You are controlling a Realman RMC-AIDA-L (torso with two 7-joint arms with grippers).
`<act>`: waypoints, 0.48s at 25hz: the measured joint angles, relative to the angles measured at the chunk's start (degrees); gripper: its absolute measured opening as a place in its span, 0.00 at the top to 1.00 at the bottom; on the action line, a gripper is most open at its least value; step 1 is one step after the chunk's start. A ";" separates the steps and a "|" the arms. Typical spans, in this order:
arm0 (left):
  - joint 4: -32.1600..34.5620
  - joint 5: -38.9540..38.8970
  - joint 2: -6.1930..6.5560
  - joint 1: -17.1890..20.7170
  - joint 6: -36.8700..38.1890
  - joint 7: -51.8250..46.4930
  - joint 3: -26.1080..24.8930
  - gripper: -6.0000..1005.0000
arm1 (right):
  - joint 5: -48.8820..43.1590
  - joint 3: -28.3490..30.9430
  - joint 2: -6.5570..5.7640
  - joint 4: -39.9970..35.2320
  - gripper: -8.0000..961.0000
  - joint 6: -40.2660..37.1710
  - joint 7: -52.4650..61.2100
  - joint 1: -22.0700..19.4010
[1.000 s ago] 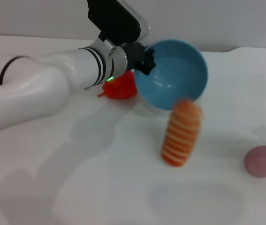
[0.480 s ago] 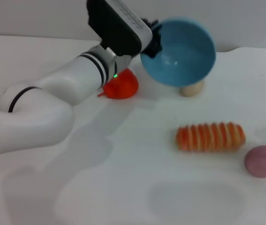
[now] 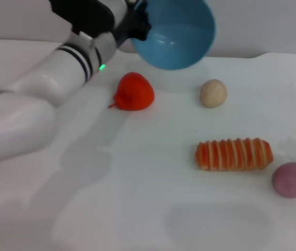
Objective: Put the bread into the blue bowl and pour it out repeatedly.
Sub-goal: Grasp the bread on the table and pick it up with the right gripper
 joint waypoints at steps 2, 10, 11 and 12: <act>2.87 0.11 0.12 0.72 7.08 0.26 -3.57 0.99 | 0.01 -0.01 0.00 0.02 0.57 0.03 -0.03 0.43; 13.62 0.42 0.38 0.64 49.00 0.57 -24.24 0.99 | -0.03 -0.87 0.09 -1.53 0.55 -0.08 -5.71 4.02; 14.95 0.38 0.38 0.72 55.20 0.43 -27.98 0.99 | -0.50 -0.92 0.09 -2.21 0.55 0.03 -6.43 4.73; 15.32 0.36 0.38 0.80 56.98 0.37 -29.47 0.99 | -1.18 -1.08 0.08 -3.12 0.55 0.16 -7.04 5.54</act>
